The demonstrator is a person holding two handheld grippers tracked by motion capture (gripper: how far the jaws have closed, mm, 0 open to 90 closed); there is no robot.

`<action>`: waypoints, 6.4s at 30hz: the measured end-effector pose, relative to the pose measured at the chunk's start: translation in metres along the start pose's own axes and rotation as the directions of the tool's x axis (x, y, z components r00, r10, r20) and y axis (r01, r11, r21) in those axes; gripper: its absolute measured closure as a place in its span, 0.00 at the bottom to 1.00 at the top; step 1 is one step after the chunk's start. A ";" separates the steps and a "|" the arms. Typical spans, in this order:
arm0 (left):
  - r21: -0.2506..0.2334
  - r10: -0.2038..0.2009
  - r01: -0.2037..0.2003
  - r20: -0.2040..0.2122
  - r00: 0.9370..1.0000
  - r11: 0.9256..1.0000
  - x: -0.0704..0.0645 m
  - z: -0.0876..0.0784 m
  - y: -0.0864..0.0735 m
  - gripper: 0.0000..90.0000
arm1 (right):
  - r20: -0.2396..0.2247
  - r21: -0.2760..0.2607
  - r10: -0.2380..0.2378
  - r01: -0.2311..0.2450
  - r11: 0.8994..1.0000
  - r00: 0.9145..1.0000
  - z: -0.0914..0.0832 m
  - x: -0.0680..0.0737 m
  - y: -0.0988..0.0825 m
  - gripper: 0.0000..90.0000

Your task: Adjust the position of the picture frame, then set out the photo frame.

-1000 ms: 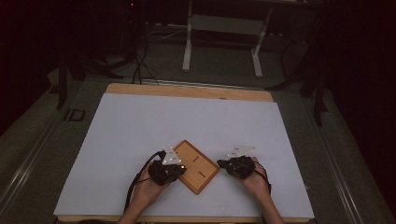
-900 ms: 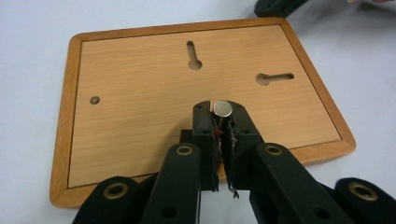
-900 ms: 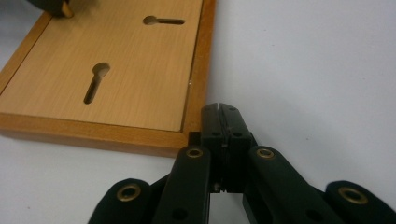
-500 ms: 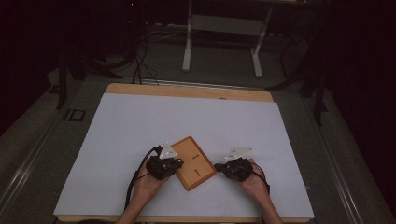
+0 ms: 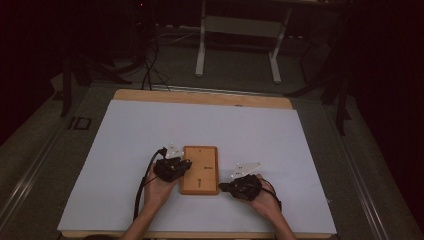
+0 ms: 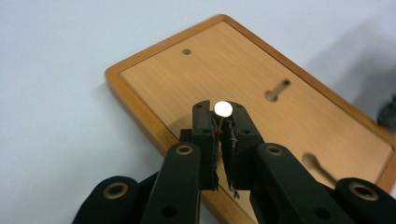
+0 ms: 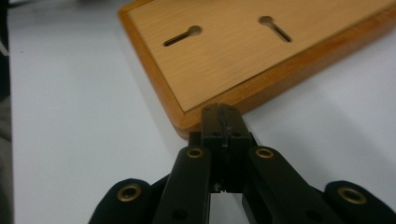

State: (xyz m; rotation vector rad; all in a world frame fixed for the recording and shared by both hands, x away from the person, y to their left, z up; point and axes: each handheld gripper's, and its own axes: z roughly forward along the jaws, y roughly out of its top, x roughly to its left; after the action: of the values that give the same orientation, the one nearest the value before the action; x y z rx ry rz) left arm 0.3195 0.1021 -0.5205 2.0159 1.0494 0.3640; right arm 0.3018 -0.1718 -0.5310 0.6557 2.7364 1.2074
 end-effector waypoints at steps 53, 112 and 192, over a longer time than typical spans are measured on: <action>-0.031 -0.112 0.117 0.141 0.984 0.993 0.004 0.050 0.029 0.92 | 0.153 -0.137 0.046 -0.025 0.990 0.987 -0.032 -0.022 0.003 0.95; -0.023 0.156 -0.158 0.352 0.923 0.987 -0.005 0.065 0.042 0.93 | 0.254 -0.059 0.154 -0.144 0.988 0.955 -0.028 -0.035 -0.014 1.00; -0.048 0.072 -0.065 0.161 0.984 0.997 -0.004 -0.014 -0.018 0.57 | 0.137 -0.159 0.124 -0.102 0.982 0.983 0.022 -0.039 0.051 0.91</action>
State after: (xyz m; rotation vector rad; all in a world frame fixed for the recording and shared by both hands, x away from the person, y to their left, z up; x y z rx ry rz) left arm 0.2994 0.1125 -0.5249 2.0109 0.8667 0.2509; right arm 0.3604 -0.1425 -0.5136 0.8547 2.4894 1.3185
